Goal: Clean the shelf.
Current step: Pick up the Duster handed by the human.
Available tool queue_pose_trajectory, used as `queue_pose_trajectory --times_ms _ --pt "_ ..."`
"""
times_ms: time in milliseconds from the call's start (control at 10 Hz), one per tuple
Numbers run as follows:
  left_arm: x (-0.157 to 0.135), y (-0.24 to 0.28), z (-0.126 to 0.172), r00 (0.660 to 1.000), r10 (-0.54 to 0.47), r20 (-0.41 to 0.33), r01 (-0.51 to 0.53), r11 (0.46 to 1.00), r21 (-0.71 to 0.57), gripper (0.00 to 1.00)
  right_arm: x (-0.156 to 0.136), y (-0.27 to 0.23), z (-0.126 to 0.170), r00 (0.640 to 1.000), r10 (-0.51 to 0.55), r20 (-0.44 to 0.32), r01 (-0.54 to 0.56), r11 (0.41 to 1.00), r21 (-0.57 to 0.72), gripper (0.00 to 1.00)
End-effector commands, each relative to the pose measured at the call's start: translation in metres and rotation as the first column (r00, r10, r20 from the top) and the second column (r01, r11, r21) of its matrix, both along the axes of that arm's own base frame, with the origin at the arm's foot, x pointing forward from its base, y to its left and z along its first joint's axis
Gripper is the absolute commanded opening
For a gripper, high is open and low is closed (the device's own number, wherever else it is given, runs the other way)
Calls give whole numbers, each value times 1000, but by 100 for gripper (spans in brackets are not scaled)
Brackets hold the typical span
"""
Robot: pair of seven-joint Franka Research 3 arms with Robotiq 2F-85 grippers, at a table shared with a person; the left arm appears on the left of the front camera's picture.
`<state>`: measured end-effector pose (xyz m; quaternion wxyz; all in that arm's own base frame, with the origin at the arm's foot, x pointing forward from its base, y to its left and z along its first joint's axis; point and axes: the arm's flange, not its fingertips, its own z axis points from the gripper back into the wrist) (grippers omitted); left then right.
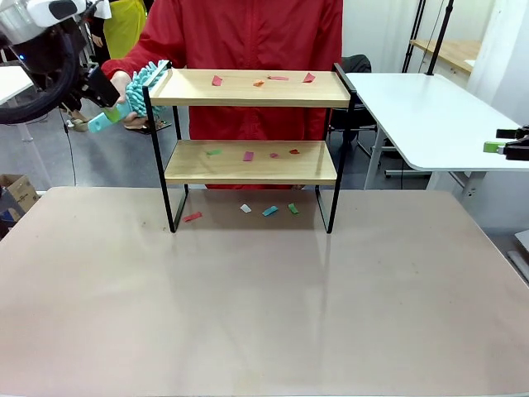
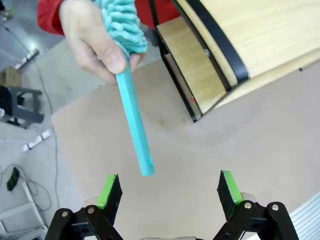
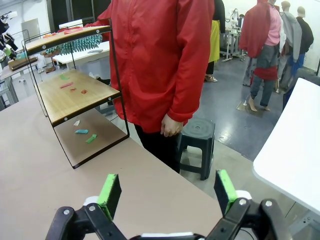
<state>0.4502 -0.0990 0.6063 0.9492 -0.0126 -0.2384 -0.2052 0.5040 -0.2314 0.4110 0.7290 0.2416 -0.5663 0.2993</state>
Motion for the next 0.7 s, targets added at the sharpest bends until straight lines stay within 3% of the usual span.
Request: queue_pose_trajectory --times_ms 0,200,600 --pt "21 -7 -4 996 87 3 -87 996 10 100 1 5 4 1000 -17 -16 17 1000 0 100" --pt "33 -11 -11 985 167 31 -168 985 31 100 1 5 4 1000 -17 -16 17 1000 0 100" --pt "47 -7 -21 979 204 21 -205 976 78 100 1 5 4 1000 -17 -16 17 1000 0 100"
